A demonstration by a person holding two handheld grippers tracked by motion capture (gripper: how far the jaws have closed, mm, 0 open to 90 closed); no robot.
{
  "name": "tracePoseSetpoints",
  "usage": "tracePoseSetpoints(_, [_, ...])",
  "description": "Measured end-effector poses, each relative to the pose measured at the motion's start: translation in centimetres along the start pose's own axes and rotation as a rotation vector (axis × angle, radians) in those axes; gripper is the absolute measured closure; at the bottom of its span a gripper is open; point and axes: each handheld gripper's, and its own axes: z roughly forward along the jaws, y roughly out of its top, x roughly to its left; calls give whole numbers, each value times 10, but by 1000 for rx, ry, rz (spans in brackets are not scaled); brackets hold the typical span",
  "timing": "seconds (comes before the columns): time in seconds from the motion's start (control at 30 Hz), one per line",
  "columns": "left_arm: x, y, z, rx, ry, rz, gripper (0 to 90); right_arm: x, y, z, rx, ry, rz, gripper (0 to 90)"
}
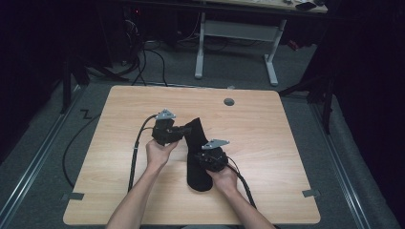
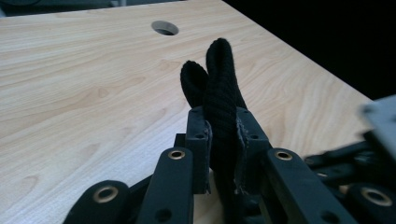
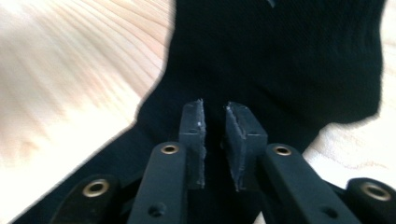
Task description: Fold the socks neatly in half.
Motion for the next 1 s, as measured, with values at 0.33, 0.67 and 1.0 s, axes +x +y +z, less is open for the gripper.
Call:
tracePoseSetpoints(0.33, [-4,-17,-13,-22,-48,7,788,-7,10,11,-10,-50,28,640])
tracePoseSetpoints(0.67, [-1,-19,-7,-34,-35,10,788,2,-23,-40,3,18,-105,577])
tracePoseSetpoints(1.0, [-22,-20,-8,-22,-38,84,788,11,-32,-25,-28,-57,-91,573])
